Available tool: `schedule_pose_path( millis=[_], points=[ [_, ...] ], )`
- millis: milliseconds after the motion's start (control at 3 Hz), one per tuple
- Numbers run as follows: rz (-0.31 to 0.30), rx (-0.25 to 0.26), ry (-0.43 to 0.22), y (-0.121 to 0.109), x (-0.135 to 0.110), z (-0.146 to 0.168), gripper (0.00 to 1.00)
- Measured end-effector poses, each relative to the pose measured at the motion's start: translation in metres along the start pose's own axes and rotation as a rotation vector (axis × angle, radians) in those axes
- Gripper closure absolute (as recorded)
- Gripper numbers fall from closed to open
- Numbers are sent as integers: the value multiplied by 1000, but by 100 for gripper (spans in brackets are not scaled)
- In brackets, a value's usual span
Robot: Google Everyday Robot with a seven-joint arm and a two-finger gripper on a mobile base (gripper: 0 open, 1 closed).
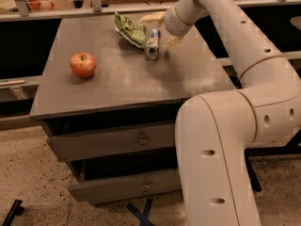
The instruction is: Move redbull can near green jalapeno chip bag
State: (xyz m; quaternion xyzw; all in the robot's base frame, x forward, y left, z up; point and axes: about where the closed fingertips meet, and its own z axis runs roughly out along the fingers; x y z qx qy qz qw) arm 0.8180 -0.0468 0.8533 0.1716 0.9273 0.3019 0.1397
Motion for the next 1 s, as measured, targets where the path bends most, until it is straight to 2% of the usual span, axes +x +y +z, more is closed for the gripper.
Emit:
schedule_pose_path(
  millis=[1000],
  points=[
    [0,0,0,1,0,-1,0]
  ],
)
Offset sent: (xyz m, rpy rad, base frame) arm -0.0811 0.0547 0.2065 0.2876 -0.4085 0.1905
